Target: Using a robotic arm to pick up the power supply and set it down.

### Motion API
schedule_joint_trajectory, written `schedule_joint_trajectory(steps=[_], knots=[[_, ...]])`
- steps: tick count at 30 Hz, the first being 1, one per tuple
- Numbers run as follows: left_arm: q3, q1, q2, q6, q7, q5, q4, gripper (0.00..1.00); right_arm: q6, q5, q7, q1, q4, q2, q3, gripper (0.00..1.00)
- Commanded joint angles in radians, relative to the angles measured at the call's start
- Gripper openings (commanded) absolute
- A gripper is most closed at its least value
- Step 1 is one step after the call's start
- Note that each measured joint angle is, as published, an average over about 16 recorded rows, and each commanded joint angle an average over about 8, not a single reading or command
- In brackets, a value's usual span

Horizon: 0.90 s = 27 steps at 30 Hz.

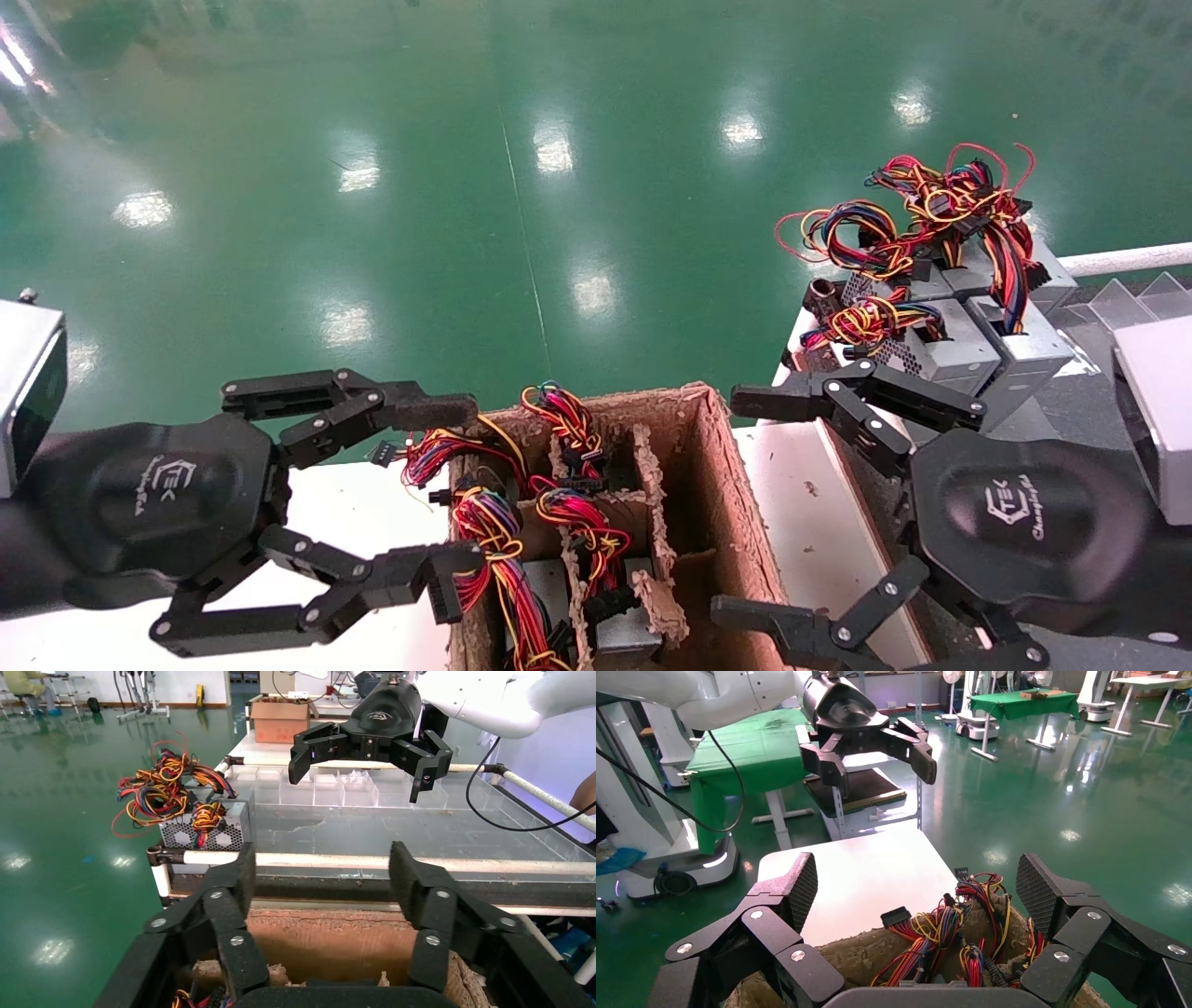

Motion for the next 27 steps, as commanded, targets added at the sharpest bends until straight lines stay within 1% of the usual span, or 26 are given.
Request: schedule_joint_trajectory(steps=[1,6,10,14,18,19,20,26,27], knots=[[0.000,0.000,0.000,0.000,0.000,0.000,0.000,0.00,-0.001,0.002,0.000,0.000,0.001,0.000,0.001,1.00],[0.000,0.000,0.000,0.000,0.000,0.000,0.000,0.00,0.009,-0.011,-0.001,-0.001,-0.004,-0.002,-0.004,1.00],[0.000,0.000,0.000,0.000,0.000,0.000,0.000,0.00,0.035,-0.040,0.002,-0.003,-0.013,-0.011,-0.014,1.00],[0.000,0.000,0.000,0.000,0.000,0.000,0.000,0.00,0.076,-0.091,0.009,0.003,-0.030,-0.032,-0.036,1.00],[0.000,0.000,0.000,0.000,0.000,0.000,0.000,0.00,0.123,-0.169,0.023,0.020,-0.050,-0.069,-0.075,1.00],[0.000,0.000,0.000,0.000,0.000,0.000,0.000,0.00,0.134,-0.190,0.027,0.026,-0.054,-0.079,-0.086,0.95],[0.000,0.000,0.000,0.000,0.000,0.000,0.000,0.00,0.146,-0.212,0.031,0.031,-0.058,-0.091,-0.097,0.87],[0.000,0.000,0.000,0.000,0.000,0.000,0.000,0.00,0.207,-0.336,0.053,0.062,-0.088,-0.161,-0.164,0.13],[0.000,0.000,0.000,0.000,0.000,0.000,0.000,0.00,0.215,-0.353,0.056,0.066,-0.092,-0.173,-0.173,0.06]])
